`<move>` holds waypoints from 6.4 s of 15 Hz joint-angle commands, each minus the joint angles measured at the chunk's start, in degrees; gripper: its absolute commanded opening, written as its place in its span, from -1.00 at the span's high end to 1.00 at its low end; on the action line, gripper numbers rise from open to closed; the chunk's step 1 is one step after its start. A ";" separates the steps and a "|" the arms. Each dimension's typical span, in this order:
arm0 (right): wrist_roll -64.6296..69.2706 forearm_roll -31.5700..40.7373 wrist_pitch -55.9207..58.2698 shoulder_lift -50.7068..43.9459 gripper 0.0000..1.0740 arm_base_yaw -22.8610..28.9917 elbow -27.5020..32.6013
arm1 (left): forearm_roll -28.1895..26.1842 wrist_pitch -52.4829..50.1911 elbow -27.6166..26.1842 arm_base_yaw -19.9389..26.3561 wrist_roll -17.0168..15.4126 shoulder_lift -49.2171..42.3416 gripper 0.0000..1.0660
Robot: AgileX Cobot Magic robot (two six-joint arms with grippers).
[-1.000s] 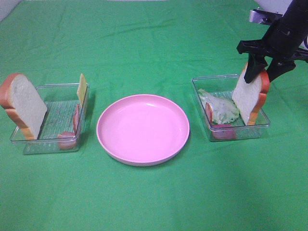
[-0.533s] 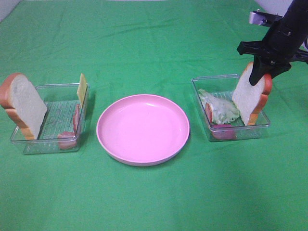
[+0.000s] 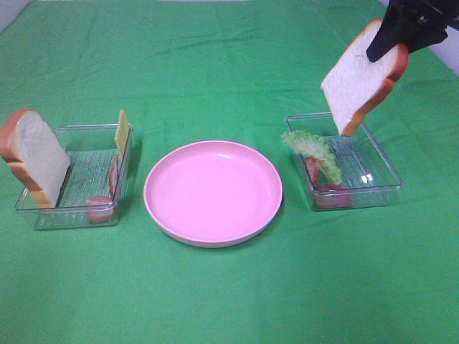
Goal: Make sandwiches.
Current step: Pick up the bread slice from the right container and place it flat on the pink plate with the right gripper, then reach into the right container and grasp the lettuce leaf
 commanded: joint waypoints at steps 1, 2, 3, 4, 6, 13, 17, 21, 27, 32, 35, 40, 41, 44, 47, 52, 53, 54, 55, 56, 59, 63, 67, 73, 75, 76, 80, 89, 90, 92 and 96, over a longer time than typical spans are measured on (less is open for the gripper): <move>-0.34 -0.86 -0.06 -1.49 1.00 -0.11 -0.29 | -0.17 -0.46 0.23 0.29 -0.06 -1.15 -0.26; 0.11 -4.58 -0.23 -1.49 1.00 -0.11 -0.29 | -0.17 -0.46 0.23 0.29 -0.06 -1.15 -0.26; 1.15 -6.76 -0.23 -1.38 1.00 -0.11 -0.29 | -0.17 -0.46 0.23 0.29 -0.06 -1.15 -0.26; 1.32 -7.56 -0.23 -1.43 1.00 -0.11 -0.29 | -0.17 -0.46 0.23 0.29 -0.06 -1.15 -0.26; -0.34 -1.66 0.57 -1.49 1.00 -0.11 -0.29 | -0.17 -0.46 0.23 0.29 -0.06 -1.15 -0.26; -8.71 21.94 3.04 -0.52 1.00 8.94 -0.29 | -0.17 -0.46 0.23 0.29 -0.06 -1.15 -0.26; -6.25 22.46 -0.80 2.86 1.00 15.70 -0.29 | -0.17 -0.46 0.23 0.29 -0.06 -1.15 -0.26; -6.59 29.28 -1.83 11.69 1.00 17.19 -0.23 | -0.17 -0.46 0.23 0.29 -0.06 -1.15 -0.26; -9.68 30.71 0.46 20.34 1.00 17.82 -0.23 | -0.17 -0.46 0.23 0.29 -0.06 -1.15 -0.26; -9.97 29.51 -0.57 23.78 1.00 19.60 -0.23 | -0.17 -0.46 0.23 0.29 -0.06 -1.15 -0.26; -9.91 27.44 -1.38 24.24 1.00 19.65 -0.23 | -0.17 -0.46 0.23 0.29 -0.06 -1.15 -0.26; -10.08 24.35 -2.35 24.12 -0.18 19.65 -0.34 | -0.17 -0.46 0.23 0.29 -0.06 -1.15 -0.26; -10.60 23.78 -2.18 24.06 -0.26 19.65 -0.97 | -0.17 -0.46 0.23 0.29 -0.06 -1.15 -0.26; -9.28 18.45 -1.78 23.89 -0.28 19.65 -4.30 | -0.17 -0.46 0.23 0.29 -0.06 -1.15 -0.26; -5.39 9.05 0.86 23.84 -0.28 19.65 -11.17 | -0.17 -0.46 0.23 0.29 -0.06 -1.15 -0.26; 4.47 -7.56 5.56 23.49 -0.28 19.65 -21.26 | -0.17 -0.46 0.23 0.29 -0.06 -1.15 -0.26; 6.53 -12.78 5.50 22.63 -0.28 19.65 -21.31 | -0.17 -0.46 0.23 0.29 -0.06 -1.15 -0.26; 9.68 -17.76 5.50 22.40 -0.28 19.65 -21.08 | -0.17 -0.46 0.23 0.29 -0.06 -1.15 -0.26; 9.68 -17.76 5.50 22.40 -0.28 19.65 -21.08 | -0.17 -0.46 0.23 0.29 -0.06 -1.15 -0.26; 11.23 -20.17 5.50 22.40 -0.28 19.65 -19.77 | -0.17 -0.46 0.23 0.29 -0.06 -1.15 -0.26; 11.46 -21.20 5.50 23.03 -0.28 19.65 -14.73 | -0.17 -0.46 0.23 0.29 -0.06 -1.15 -0.26; 12.03 -22.06 5.50 24.64 -0.28 19.65 -14.55 | -0.17 -0.46 0.23 0.29 -0.06 -1.15 -0.26; 11.52 -20.45 5.50 24.81 -0.22 19.65 -14.44 | -0.17 -0.46 0.23 0.29 -0.06 -1.15 -0.26; 10.89 -20.74 5.50 24.81 -0.17 19.54 -14.44 | -0.17 -0.46 0.23 0.29 -0.06 -1.15 -0.26; 10.89 -20.74 5.50 24.81 -0.13 19.54 -14.44 | -0.17 -0.46 0.23 0.29 -0.06 -1.15 -0.26; 10.83 -20.74 5.50 24.81 -0.13 19.54 -14.44 | -0.17 -0.46 0.23 0.29 -0.06 -1.15 -0.26; 10.77 -19.65 5.50 24.29 -0.13 19.08 -13.12 | -0.17 -0.46 0.23 0.29 -0.06 -1.15 -0.26; 10.03 -21.83 5.33 24.58 0.36 18.96 -10.89 | -0.17 -0.46 0.23 0.29 -0.06 -1.15 -0.26; 10.03 -21.83 5.33 24.58 0.45 18.96 -10.89 | -0.17 -0.46 0.23 0.29 -0.06 -1.15 -0.26; 10.03 -21.83 5.27 24.58 0.54 18.96 -10.89 | -0.17 -0.46 0.23 0.29 -0.06 -1.15 -0.26; 10.03 -22.06 4.93 24.58 1.00 18.96 -10.89 | -0.17 -0.46 0.23 0.29 -0.06 -1.15 -0.26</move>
